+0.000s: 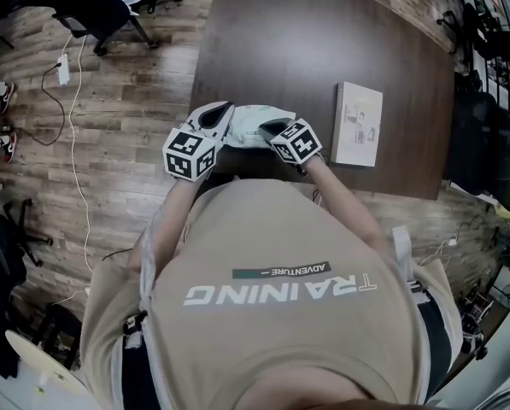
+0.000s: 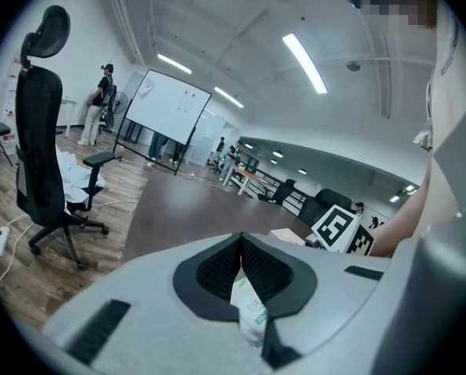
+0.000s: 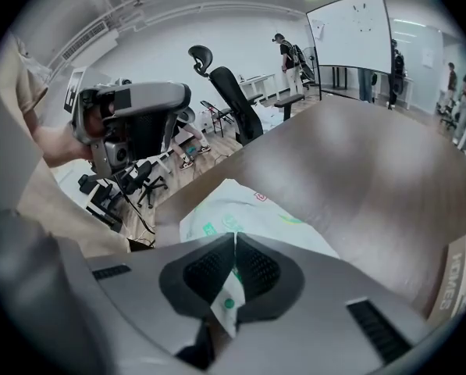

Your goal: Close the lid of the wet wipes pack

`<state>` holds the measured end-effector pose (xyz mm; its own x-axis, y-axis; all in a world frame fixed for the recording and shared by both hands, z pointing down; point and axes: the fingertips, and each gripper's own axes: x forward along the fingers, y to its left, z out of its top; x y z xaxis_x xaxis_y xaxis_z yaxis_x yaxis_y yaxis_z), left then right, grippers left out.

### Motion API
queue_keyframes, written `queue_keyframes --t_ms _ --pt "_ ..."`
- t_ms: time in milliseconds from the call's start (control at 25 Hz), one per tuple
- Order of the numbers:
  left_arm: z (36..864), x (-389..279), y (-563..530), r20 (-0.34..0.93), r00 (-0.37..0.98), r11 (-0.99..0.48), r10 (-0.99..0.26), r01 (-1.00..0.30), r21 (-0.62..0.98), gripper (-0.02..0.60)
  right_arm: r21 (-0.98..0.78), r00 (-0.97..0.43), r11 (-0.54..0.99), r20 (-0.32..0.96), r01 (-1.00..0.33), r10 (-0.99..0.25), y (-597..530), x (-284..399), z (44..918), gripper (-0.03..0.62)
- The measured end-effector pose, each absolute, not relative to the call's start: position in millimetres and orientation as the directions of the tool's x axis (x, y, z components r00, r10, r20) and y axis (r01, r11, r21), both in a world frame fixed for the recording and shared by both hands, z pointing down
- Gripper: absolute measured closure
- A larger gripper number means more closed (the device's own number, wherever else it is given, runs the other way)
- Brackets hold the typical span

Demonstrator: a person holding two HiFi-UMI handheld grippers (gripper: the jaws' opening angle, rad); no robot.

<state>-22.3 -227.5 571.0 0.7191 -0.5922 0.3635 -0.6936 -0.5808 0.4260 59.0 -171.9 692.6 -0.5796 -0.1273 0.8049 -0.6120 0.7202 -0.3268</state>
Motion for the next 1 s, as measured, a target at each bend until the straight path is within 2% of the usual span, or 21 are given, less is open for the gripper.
queue_keyframes --t_ms 600,1000 --pt "570 -38 -220 0.382 0.678 -0.543 -0.628 -0.734 0.408 0.571 -0.261 -0.606 0.741 0.759 -0.618 -0.239 -169 61 667 0.577" --pt "536 -21 -232 0.339 0.696 -0.61 -0.633 -0.718 0.334 0.571 -0.166 -0.616 0.684 0.618 -0.71 -0.489 -218 104 584 0.577"
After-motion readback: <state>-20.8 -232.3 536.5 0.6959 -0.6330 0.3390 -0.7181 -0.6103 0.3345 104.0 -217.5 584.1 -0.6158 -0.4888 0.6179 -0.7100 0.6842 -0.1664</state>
